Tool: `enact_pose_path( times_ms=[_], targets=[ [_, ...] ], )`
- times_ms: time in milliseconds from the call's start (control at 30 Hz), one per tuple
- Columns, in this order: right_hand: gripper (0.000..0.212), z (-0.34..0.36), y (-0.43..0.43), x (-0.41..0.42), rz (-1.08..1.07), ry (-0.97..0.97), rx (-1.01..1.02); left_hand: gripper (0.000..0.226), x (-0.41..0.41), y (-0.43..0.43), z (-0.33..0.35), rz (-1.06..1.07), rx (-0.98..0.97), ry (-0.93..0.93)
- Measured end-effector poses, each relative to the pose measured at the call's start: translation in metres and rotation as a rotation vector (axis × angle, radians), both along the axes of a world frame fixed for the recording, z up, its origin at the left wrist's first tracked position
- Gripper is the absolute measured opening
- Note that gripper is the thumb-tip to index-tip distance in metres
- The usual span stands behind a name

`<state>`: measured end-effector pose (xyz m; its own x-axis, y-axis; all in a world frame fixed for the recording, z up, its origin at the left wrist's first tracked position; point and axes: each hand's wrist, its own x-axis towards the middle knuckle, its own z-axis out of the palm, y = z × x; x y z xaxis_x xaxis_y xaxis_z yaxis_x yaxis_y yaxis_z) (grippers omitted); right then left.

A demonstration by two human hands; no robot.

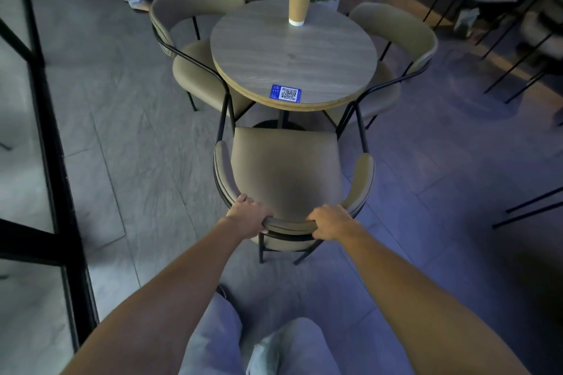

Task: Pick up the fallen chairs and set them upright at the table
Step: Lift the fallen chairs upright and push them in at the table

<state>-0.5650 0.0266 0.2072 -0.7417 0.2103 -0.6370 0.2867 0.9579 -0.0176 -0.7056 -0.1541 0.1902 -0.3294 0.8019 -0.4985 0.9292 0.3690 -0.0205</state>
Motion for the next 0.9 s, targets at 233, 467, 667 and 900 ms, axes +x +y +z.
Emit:
enact_pose_path(
  times_ms=[233, 467, 667, 900],
  targets=[
    [0.047, -0.001, -0.019, 0.013, -0.004, -0.005, 0.020, 0.035, 0.011, -0.016, 0.003, -0.022, -0.021, -0.006],
    [0.040, -0.003, -0.032, 0.022, -0.027, 0.000, 0.024, 0.037, 0.017, -0.024, 0.007, -0.013, -0.046, -0.008],
    [0.040, -0.005, -0.036, 0.026, -0.034, 0.002, 0.030, 0.040, 0.019, -0.026, 0.010, -0.005, -0.051, -0.024],
    [0.039, -0.003, -0.036, 0.028, -0.038, -0.005, 0.040, 0.038, 0.024, -0.025, 0.013, 0.004, -0.063, -0.011]
  ],
)
